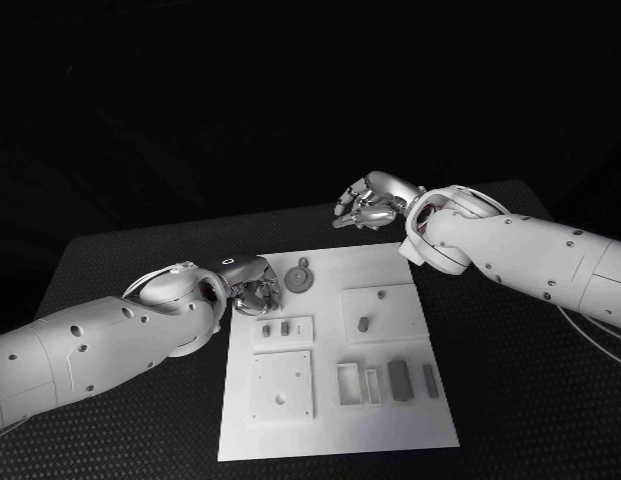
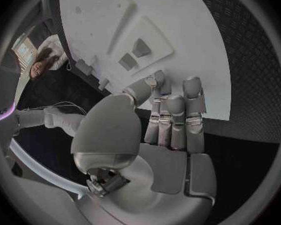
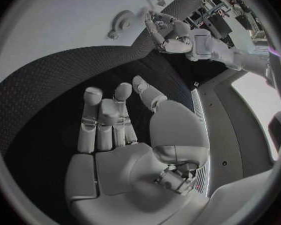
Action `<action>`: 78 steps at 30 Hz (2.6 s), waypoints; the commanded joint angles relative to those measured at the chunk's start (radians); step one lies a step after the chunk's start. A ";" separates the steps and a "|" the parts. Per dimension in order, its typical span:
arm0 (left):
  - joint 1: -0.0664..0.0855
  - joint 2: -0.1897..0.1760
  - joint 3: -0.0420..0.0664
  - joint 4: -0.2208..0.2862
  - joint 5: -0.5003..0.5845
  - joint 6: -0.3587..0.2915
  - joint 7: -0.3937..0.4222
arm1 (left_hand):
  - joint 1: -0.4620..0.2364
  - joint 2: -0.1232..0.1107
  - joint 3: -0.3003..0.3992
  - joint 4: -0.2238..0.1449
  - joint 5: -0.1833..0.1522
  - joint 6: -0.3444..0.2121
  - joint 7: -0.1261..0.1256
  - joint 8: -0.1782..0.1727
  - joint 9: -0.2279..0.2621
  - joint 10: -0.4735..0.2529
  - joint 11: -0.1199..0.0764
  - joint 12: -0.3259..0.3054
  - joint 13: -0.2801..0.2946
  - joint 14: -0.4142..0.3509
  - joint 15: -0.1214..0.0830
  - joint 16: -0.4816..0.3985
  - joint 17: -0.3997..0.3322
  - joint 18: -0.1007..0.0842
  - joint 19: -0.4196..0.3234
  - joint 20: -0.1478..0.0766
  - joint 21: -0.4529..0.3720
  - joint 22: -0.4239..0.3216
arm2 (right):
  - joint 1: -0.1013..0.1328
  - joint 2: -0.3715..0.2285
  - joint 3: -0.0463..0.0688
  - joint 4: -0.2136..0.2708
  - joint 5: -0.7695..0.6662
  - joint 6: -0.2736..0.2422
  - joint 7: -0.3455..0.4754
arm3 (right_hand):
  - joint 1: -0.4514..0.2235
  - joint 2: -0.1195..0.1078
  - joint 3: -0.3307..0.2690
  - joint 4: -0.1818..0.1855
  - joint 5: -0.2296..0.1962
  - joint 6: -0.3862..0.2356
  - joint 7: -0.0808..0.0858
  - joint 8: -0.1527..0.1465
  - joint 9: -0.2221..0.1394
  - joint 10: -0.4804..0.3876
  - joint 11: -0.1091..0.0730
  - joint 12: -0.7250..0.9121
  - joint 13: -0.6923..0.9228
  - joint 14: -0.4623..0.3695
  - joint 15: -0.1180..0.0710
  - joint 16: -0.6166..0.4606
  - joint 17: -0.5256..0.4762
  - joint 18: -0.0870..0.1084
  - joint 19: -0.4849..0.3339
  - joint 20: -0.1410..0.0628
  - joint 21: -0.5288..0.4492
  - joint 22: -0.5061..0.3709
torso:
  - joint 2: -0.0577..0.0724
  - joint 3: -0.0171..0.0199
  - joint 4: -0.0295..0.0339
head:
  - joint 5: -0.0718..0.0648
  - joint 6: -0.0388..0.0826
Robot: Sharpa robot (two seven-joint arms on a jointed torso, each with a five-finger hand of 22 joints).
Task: Assemble the parts on the task board
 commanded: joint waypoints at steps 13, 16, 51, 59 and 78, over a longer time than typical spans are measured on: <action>-0.001 0.009 -0.001 0.007 0.005 -0.001 0.001 | -0.004 0.010 0.005 0.002 0.007 0.007 0.000 0.004 0.001 0.007 0.001 -0.006 0.002 0.002 -0.002 0.006 -0.002 0.067 -0.001 -0.006 0.002 0.020 | 0.000 0.003 0.000 -0.002 0.000 0.013 0.008 | 0.003 0.005 -0.002 -0.006 -0.001 -0.005 0.001 -0.006 0.001 -0.003 0.004 -0.005 0.002 0.001 0.006 -0.003 0.002 0.012 0.001 -0.002 -0.006 0.017 | 0.000 0.0006 -0.0015 | -0.001 0.000; -0.001 0.010 -0.001 0.006 0.006 -0.005 0.001 | -0.004 0.010 0.005 0.002 0.008 0.007 0.000 0.004 0.001 0.008 0.001 -0.006 0.002 0.002 -0.002 0.007 -0.002 0.067 -0.001 -0.006 0.002 0.020 | 0.000 0.003 0.000 -0.002 0.000 0.013 0.008 | 0.003 0.005 -0.002 -0.006 -0.001 -0.005 0.001 -0.006 0.001 -0.003 0.004 -0.005 0.002 0.001 0.006 -0.003 0.002 0.012 0.001 -0.002 -0.006 0.017 | 0.000 0.0015 -0.0012 | -0.001 0.000; 0.000 0.014 -0.002 -0.002 0.028 0.034 -0.025 | 0.000 -0.016 0.000 0.000 0.004 -0.075 0.035 -0.041 -0.019 -0.014 0.011 -0.026 0.005 -0.011 0.007 0.006 -0.004 0.061 -0.014 -0.004 -0.007 0.019 | 0.000 -0.001 0.000 0.002 0.000 0.011 0.007 | 0.002 0.004 -0.003 -0.005 -0.001 -0.005 0.001 -0.007 0.002 -0.003 0.004 -0.005 0.002 0.001 0.006 -0.003 0.002 0.012 0.001 -0.002 -0.006 0.017 | 0.000 -0.0003 0.0009 | -0.007 0.001; 0.000 0.009 -0.002 -0.007 0.029 0.024 -0.035 | 0.007 -0.030 -0.001 0.003 0.005 -0.162 0.068 -0.083 -0.040 -0.046 0.027 -0.036 0.010 -0.023 0.022 0.008 -0.006 0.066 -0.020 0.008 -0.014 0.019 | 0.000 -0.003 0.000 0.002 0.000 0.011 0.007 | 0.002 0.004 -0.003 -0.006 -0.001 -0.005 0.001 -0.007 0.002 -0.003 0.004 -0.006 0.002 0.001 0.006 -0.004 0.002 0.012 0.001 -0.002 -0.006 0.017 | 0.000 -0.0002 0.0004 | -0.006 0.001; 0.000 -0.052 0.000 -0.011 0.254 -0.115 0.026 | -0.010 -0.049 -0.002 0.015 0.004 -0.181 0.078 -0.078 -0.045 -0.070 0.037 -0.035 0.015 -0.043 0.034 -0.011 -0.022 0.072 -0.036 0.023 -0.031 0.015 | -0.003 -0.039 0.000 0.052 -0.045 -0.003 0.026 | 0.023 -0.011 -0.001 -0.012 -0.002 -0.020 0.006 -0.017 0.001 -0.015 0.009 -0.012 0.000 -0.007 0.011 -0.010 0.000 0.012 -0.009 -0.001 -0.011 0.017 | -0.001 -0.0009 -0.0005 | -0.012 0.018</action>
